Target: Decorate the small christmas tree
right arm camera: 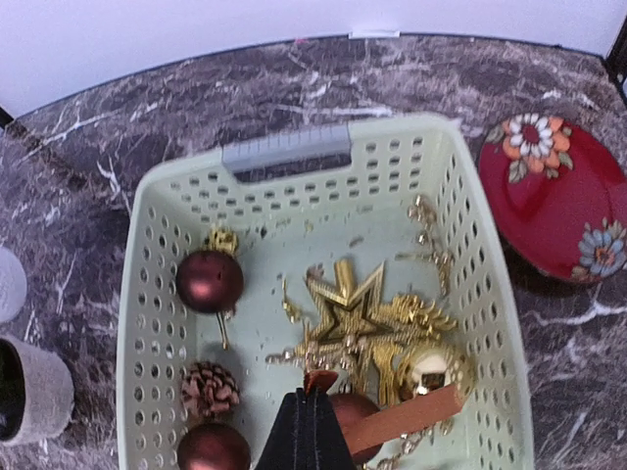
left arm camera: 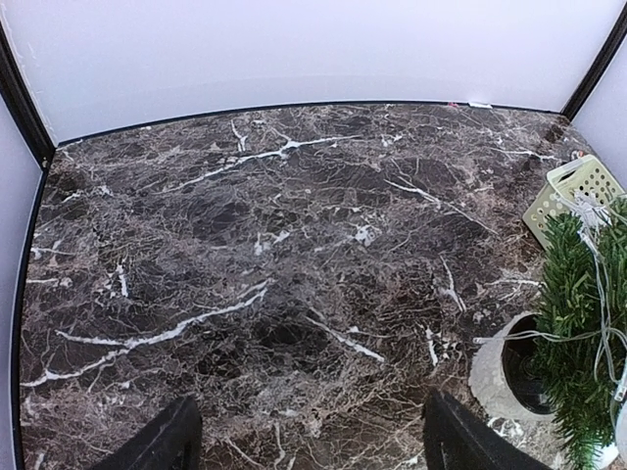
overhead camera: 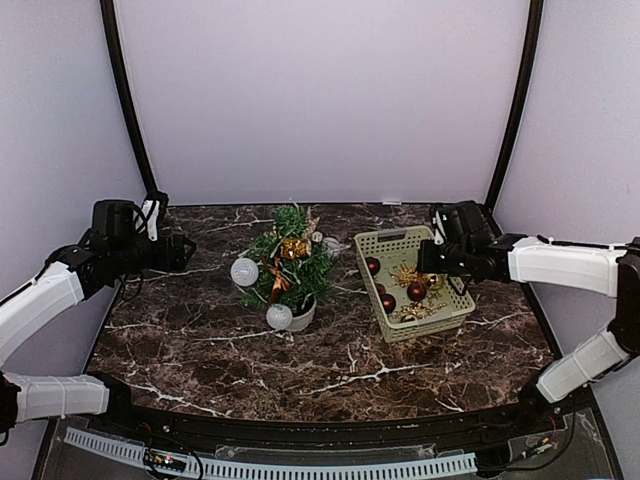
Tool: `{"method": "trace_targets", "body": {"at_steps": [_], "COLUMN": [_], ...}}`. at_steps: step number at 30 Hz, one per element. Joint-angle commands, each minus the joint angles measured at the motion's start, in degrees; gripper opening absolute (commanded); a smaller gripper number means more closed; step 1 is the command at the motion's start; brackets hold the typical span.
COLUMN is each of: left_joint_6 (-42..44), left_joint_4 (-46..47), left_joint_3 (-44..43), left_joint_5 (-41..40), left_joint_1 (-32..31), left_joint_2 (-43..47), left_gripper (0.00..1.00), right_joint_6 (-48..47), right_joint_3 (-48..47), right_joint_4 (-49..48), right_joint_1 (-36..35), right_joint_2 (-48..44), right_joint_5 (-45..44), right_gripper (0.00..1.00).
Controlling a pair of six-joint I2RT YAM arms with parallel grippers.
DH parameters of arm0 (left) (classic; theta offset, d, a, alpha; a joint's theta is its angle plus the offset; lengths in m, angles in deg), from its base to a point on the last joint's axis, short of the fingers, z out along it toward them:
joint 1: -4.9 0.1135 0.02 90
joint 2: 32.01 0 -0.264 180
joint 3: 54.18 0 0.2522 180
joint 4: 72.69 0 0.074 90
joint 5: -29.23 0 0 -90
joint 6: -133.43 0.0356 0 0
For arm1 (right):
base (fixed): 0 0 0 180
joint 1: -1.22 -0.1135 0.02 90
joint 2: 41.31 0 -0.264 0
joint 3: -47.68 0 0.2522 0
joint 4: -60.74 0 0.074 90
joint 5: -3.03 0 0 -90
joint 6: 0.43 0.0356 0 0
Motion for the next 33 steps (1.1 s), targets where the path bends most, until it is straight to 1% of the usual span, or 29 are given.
{"method": "trace_targets", "body": {"at_steps": [1,4,7,10,13,17,22,27,30,33], "left_joint_6": [0.1,0.1,0.0,-0.1,-0.3,-0.5,-0.6,-0.6,-0.6,-0.6], "left_joint_4": [1.6,1.6,1.6,1.7,1.9,2.0,1.9,1.9,1.9,2.0], "left_joint_3": [0.9,0.8,0.8,0.8,1.0,1.2,1.3,1.3,1.3,1.3], "left_joint_5": [1.0,1.7,2.1,2.4,2.9,3.4,3.4,3.3,3.4,3.5], "left_joint_1": [0.3,0.3,0.3,0.3,0.3,0.3,0.3,0.3,0.3,0.3], "left_joint_2": [2.3,2.4,2.6,3.0,3.5,3.7,4.0,4.1,4.1,4.2], "left_gripper": [0.8,0.8,0.8,0.8,0.8,0.8,0.8,0.8,0.8,0.8], "right_joint_6": [3.5,5.4,7.9,11.2,13.4,13.0,12.1,11.6,11.8,11.7], "right_joint_3": [2.0,3.3,5.5,8.1,8.4,5.6,2.0,-1.3,-3.1,-5.4], "right_joint_4": [-4.6,-6.7,-10.4,-15.4,-19.0,-21.5,-25.7,-28.9,-31.2,-31.5], "right_joint_1": [-1.4,-2.8,-5.8,-10.2,-15.3,-21.9,-27.8,-30.2,-30.4,-30.5], "right_joint_2": [-7.3,-11.1,-14.4,-17.2,-17.8,-15.2,-10.2,-3.9,-0.8,1.8], "right_joint_5": [4.5,8.7,11.9,12.1,10.6,5.6,0.6,-3.8,-4.1,-4.1], "right_gripper": [0.0,0.0,0.0,0.0,0.0,0.0,0.0,0.0,0.0,0.0]}}
